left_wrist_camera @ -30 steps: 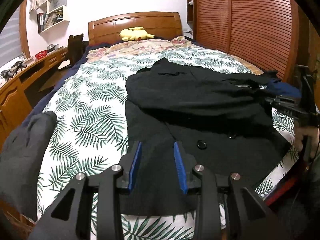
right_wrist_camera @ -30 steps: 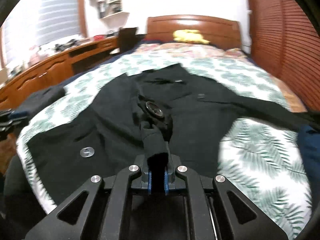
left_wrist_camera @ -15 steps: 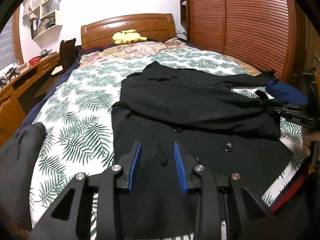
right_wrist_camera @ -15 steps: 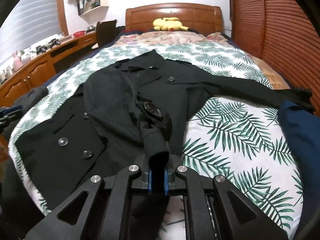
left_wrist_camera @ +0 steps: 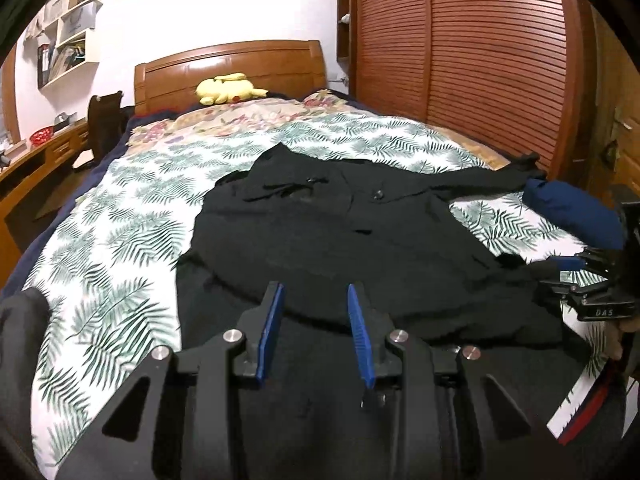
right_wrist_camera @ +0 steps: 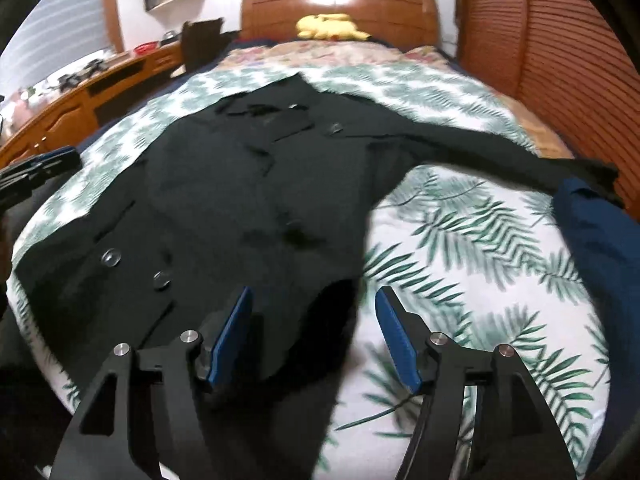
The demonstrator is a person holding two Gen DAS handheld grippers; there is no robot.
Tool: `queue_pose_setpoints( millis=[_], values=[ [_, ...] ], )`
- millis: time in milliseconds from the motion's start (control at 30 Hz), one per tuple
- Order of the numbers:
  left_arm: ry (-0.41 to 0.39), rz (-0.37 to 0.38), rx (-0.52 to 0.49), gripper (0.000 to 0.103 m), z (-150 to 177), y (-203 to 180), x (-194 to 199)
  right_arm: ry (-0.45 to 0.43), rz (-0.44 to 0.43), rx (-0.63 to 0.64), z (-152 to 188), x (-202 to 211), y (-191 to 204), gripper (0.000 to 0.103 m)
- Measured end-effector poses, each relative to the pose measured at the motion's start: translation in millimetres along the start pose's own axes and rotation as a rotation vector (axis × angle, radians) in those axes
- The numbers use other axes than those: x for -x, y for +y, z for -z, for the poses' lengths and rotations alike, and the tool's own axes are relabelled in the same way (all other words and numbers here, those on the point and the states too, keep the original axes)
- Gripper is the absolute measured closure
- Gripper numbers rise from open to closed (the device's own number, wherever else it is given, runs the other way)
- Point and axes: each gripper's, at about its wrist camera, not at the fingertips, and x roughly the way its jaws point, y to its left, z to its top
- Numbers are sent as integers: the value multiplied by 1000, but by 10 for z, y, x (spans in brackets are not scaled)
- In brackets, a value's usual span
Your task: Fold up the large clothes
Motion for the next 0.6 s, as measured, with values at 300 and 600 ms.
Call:
queue_pose_setpoints(
  millis=[300, 600],
  values=[
    [6, 17, -10, 72, -51, -8, -405, -65, -21, 16, -212, 85, -7, 37],
    [48, 24, -22, 72, 126, -64, -662, 31, -43, 68, -101, -292, 127, 37]
  ],
)
